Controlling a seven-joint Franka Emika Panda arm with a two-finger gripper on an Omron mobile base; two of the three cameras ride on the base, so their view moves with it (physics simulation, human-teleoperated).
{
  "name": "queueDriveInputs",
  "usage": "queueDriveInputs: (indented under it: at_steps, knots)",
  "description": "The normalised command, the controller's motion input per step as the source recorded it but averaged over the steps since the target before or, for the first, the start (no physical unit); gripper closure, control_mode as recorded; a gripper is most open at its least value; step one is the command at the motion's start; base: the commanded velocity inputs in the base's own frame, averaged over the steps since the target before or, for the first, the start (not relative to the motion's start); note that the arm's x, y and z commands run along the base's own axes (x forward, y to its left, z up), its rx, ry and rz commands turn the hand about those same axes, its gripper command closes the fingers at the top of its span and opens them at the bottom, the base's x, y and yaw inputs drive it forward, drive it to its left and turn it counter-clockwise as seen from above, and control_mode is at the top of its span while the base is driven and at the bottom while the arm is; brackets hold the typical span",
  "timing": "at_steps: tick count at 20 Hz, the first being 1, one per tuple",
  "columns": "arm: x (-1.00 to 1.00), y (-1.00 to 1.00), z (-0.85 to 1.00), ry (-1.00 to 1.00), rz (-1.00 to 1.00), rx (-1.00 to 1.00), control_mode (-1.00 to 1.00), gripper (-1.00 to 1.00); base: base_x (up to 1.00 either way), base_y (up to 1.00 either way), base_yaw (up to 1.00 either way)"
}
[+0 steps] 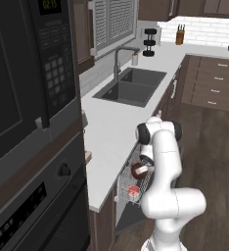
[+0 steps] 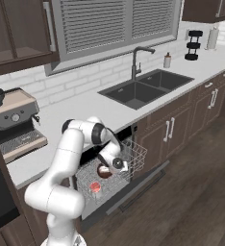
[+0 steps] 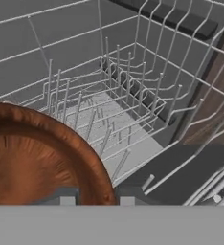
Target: Pick up the cup and bowl from the counter, place them in the dishwasher, and close the dishwasher door.
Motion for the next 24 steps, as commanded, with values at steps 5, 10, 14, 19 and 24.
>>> queueDriveInputs:
  at_steps: [5,10,14,19,24]
  knots:
    - [-0.02,-0.01,-0.29,-0.14,0.05,-0.08,-1.0,-1.0,0.0,0.0,0.0]
    - [-0.03,-0.28,0.41,0.07,0.0,-0.01,-1.0,-1.0,0.0,0.0,0.0]
    - [-0.12,-0.52,0.59,0.3,0.0,0.0,-1.0,-1.0,0.0,0.0,0.0]
    - [-0.13,-0.52,0.07,0.34,0.0,0.03,-1.0,-1.0,0.0,0.0,0.0]
    - [0.0,-0.17,-0.64,0.05,0.0,0.09,-1.0,-1.0,0.0,0.0,0.0]
